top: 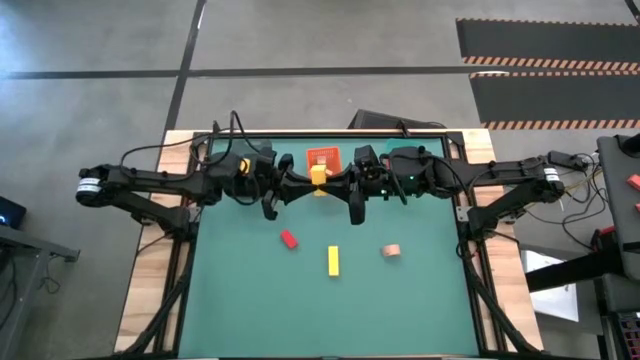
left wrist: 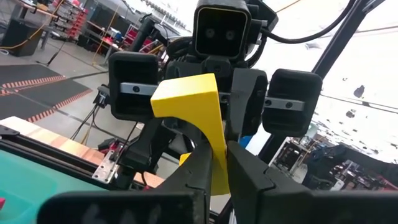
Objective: Sort & place blocks by color
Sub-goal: Put the yellow block into the black bin
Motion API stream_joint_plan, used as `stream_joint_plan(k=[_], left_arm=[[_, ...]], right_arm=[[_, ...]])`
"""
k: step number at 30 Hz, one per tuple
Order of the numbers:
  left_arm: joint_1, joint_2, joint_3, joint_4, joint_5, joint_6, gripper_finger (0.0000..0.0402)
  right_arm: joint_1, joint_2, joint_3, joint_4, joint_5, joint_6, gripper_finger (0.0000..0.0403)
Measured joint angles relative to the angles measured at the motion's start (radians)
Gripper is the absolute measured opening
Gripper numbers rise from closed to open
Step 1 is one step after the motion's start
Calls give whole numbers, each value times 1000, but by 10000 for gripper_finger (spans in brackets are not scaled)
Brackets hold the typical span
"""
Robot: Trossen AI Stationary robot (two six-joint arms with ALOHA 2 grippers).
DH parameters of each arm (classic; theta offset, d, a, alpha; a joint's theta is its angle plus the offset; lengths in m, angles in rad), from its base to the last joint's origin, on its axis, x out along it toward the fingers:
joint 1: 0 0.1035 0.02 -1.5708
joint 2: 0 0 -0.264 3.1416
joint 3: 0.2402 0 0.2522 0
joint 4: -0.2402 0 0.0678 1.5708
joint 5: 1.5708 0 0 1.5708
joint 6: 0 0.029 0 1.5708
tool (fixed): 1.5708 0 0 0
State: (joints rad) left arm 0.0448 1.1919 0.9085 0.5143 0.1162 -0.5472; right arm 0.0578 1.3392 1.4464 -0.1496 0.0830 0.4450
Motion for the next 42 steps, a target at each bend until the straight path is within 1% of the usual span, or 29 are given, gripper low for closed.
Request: stream_joint_plan(k=[7,15,23,29,31,34,39,42], left_arm=[[0,0,0,-1,-1,0,16],[1,0,0,-1,-1,0,15],[1,-11,0,0,-2,1,14],[5,-12,0,-13,-2,-22,14],[11,-14,11,-80,-2,-39,14],[28,-17,52,-262,-3,-48,14],[91,-19,150,-643,-9,-49,13],[151,-19,214,-906,-39,-49,13]], right_arm=[[0,1,0,-1,-1,-3,78],[0,-2,0,-13,-2,-14,79],[-6,-45,2,-97,-4,-9,79],[-6,-66,2,-119,-4,-8,79],[-6,-78,2,-136,-4,-7,79],[-6,-97,3,-162,-4,1,79],[-6,-135,3,-213,-3,4,79],[-6,-155,3,-225,-3,14,79]])
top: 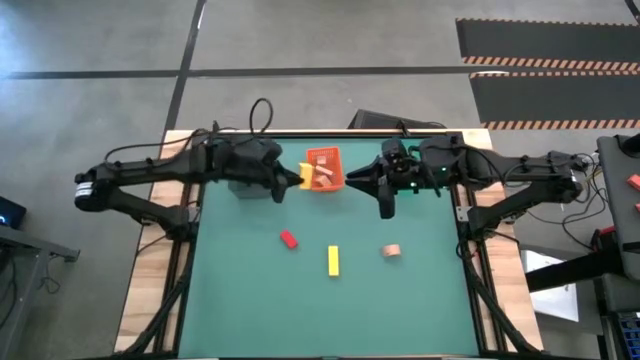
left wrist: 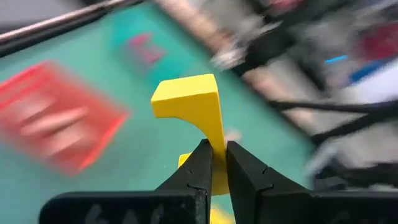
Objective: Sort & place blocks by color
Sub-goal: Put the yellow block into the black bin
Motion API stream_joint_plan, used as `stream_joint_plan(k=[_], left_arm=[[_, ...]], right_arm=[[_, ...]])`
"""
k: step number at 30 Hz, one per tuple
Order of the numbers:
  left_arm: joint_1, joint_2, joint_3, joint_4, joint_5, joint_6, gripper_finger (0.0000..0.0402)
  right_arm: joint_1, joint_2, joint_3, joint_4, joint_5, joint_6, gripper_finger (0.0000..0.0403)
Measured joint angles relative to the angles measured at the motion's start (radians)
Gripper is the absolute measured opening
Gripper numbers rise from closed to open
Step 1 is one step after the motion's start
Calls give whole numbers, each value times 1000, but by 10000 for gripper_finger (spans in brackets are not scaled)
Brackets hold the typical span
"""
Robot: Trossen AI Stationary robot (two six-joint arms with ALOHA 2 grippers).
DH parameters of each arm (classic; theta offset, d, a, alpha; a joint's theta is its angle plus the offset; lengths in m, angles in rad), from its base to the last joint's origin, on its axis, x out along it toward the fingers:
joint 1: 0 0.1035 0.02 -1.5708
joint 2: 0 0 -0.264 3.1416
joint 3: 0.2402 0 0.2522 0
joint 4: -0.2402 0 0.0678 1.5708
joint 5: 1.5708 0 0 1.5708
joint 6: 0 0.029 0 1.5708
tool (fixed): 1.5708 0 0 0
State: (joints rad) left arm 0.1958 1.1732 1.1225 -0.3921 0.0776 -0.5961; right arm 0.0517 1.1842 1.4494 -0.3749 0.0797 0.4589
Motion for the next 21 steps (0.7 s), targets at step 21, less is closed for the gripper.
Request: stream_joint_plan(k=[21], left_arm=[[447,304,142,-874,-34,1171,13]], right_arm=[[2,-16,0,-46,0,4,79]])
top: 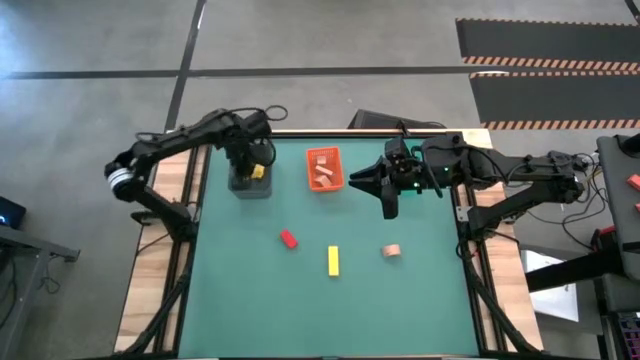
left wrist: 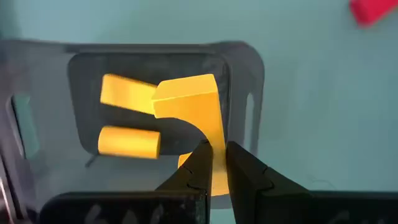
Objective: Sort & place blocks by color
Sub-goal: Put the yellow block into the black bin
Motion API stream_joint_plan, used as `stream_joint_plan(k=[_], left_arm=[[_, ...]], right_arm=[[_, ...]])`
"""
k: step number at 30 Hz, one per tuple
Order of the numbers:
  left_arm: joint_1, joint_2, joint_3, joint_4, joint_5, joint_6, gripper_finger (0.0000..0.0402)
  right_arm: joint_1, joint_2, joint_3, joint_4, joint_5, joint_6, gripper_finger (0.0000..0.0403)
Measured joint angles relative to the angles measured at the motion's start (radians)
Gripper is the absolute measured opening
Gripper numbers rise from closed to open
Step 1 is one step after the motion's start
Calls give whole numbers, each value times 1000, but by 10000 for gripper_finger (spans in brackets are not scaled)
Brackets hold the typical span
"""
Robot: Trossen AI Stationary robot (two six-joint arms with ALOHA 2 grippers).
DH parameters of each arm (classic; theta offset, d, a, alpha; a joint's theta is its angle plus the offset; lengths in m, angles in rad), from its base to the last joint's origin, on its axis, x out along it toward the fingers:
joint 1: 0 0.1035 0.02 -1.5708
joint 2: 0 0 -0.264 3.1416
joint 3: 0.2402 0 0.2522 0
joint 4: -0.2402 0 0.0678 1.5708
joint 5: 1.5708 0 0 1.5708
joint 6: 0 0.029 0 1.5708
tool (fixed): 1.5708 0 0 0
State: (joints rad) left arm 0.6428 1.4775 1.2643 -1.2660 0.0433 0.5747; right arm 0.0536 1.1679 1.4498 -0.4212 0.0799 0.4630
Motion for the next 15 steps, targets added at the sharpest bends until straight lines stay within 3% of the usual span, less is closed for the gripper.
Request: stream_joint_plan(k=[8,15], left_arm=[[10,100,-19,51,-125,233,13],[28,159,-33,102,-124,253,13]], right_arm=[[0,0,0,1,0,1,79],[0,0,0,2,1,1,79]])
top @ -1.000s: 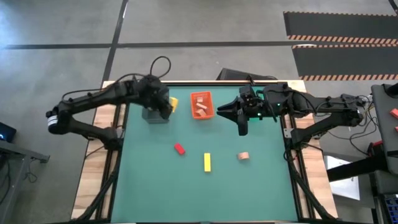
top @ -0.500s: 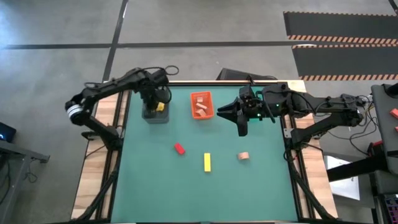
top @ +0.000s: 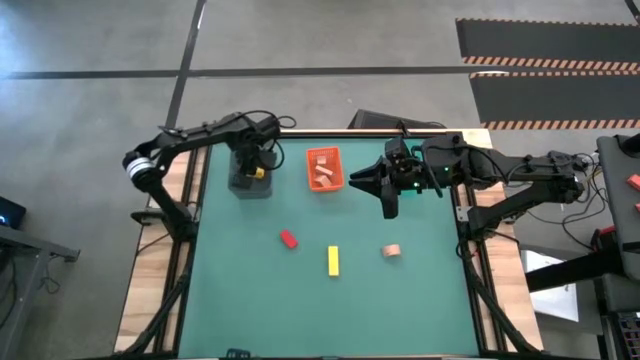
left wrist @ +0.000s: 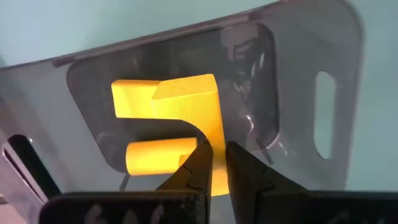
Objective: Sort & place blocks by color
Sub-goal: Put the yellow block into the black bin, then put the brown block into the orange bin
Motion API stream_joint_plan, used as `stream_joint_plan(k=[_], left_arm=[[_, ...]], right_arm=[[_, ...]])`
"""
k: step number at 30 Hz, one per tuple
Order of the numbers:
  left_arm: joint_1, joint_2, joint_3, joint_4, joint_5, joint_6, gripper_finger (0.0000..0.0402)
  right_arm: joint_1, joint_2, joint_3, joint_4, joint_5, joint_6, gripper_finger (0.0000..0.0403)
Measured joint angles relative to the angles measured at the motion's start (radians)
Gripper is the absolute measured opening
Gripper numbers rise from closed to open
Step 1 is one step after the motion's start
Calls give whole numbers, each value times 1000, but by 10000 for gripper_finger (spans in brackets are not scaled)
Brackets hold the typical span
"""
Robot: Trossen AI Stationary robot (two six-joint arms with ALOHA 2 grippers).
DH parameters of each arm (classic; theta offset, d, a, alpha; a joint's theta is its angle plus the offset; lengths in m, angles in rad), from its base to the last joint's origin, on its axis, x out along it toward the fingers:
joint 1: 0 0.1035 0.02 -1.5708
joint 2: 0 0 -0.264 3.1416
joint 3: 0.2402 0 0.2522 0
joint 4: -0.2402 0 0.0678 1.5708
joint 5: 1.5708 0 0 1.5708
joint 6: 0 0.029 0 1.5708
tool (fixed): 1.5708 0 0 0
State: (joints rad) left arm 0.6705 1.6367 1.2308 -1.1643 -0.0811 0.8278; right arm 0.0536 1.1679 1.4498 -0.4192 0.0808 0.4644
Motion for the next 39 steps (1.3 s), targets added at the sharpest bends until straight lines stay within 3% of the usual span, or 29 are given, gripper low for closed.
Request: stream_joint_plan(k=[8,19,27,39], left_arm=[[23,45,-1,4,16,0,14],[24,50,-2,0,23,-2,58],[23,49,-2,-4,23,-17,63],[-40,-95,22,-3,24,-306,63]], right_arm=[[0,0,0,0,1,0,79],[0,1,0,0,1,0,79],[0,1,0,0,0,0,79],[0,13,0,-88,45,124,79]])
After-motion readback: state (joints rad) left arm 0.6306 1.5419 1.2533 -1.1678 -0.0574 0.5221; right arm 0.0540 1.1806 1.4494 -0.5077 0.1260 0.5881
